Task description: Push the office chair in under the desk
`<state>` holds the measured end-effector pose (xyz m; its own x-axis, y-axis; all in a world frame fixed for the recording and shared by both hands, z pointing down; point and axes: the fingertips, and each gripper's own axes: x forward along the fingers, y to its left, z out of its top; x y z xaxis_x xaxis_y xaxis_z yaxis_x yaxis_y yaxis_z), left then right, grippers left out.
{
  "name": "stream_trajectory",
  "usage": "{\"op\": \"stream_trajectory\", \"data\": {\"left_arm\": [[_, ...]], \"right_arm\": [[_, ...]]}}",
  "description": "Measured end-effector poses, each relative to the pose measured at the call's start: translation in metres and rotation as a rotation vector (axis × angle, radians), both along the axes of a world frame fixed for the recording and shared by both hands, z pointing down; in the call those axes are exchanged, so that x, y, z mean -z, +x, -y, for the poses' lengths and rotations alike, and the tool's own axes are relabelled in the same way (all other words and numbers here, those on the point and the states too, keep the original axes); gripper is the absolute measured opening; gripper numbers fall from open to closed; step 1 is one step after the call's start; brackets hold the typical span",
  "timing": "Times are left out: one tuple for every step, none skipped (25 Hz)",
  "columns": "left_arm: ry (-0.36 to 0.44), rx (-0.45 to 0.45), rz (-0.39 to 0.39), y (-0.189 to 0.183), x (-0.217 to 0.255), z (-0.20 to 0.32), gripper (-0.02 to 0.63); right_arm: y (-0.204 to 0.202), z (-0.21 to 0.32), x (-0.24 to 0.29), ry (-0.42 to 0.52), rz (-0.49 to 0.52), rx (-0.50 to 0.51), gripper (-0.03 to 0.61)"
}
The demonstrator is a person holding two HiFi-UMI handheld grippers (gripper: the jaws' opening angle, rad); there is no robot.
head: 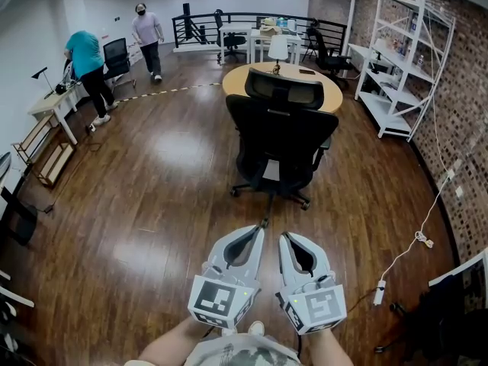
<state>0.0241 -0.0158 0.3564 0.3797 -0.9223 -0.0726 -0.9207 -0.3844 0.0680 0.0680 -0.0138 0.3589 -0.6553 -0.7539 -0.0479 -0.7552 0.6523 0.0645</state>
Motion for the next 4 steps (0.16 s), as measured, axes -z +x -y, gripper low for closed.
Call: {"op": "stream_trajectory", "data": {"left_arm": [[0.0, -0.002, 0.002, -0.0011, -0.0009, -0.0011, 0.017], [0.0, -0.002, 0.005, -0.0026, -0.002, -0.0021, 0.017], [0.001, -0.002, 0.008, -0.0041, -0.0032, -0.0031, 0.017], [0.002, -0.001, 0.011, -0.0058, -0.0042, -0.004, 0.017]], "right_arm": [[-0.0016, -0.0011, -0.0001, 0.001, -0.001, -0.001, 0.0], [-0.0031, -0.0022, -0.0002, 0.002, -0.002, -0.002, 0.0], [-0.0045, -0.0031, -0.0004, 0.003, -0.003, -0.003, 0.0], [-0.0059, -0.004, -0.0007, 0.003, -0.003, -0.004, 0.0]]}}
